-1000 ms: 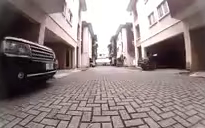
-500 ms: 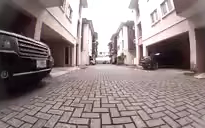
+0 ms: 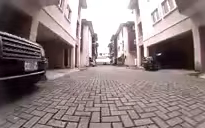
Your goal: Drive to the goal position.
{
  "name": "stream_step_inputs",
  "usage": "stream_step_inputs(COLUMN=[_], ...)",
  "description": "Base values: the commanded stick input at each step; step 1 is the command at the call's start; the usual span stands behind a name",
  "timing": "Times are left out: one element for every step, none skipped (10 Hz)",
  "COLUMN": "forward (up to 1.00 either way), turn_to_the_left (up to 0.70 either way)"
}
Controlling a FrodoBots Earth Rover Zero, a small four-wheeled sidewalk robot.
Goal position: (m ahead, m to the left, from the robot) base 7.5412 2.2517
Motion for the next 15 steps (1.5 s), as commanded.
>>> stream_step_inputs(forward=[0.70, 0.70, 0.70, 0.70, 0.70, 0.70, 0.70, 0.70, 0.70, 0.70, 0.70, 0.70, 0.70, 0.70, 0.70], turn_to_the_left=[0.00, 0.00, 0.00, 0.00, 0.00, 0.00, 0.00, 0.00, 0.00, 0.00, 0.00, 0.00, 0.00, 0.00, 0.00])
